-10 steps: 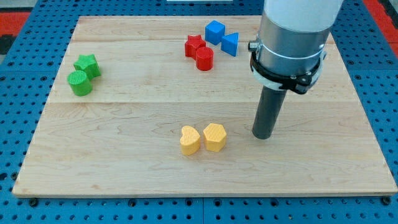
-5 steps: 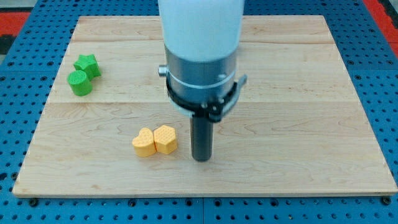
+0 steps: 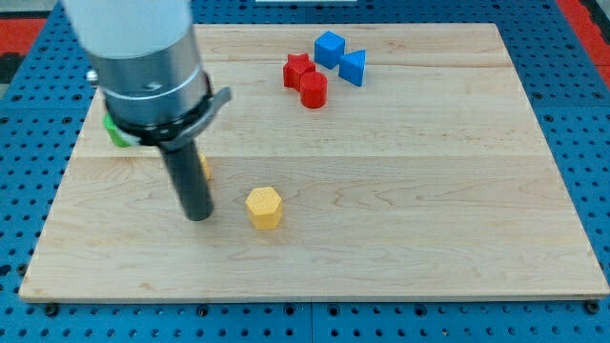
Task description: Separate the yellow blocks
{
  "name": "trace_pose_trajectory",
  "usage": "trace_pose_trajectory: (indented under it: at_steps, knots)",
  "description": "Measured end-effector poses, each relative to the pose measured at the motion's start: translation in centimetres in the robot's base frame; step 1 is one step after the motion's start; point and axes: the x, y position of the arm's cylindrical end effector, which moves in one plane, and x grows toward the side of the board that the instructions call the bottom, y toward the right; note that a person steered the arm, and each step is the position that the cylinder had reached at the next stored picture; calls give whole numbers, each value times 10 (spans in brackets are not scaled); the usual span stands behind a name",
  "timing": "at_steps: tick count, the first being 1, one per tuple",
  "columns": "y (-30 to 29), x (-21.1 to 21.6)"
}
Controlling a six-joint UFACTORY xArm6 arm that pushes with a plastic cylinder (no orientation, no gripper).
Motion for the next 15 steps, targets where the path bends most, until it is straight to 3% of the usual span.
trace_pose_trajectory:
  at_steps: [1,3,4,6,9,12,15]
  knots:
    - [-25,-39]
    - [81,-108]
    - [48,-92]
    - [97,-74]
    - [122,-125]
    - [121,-91]
    - [117,-107]
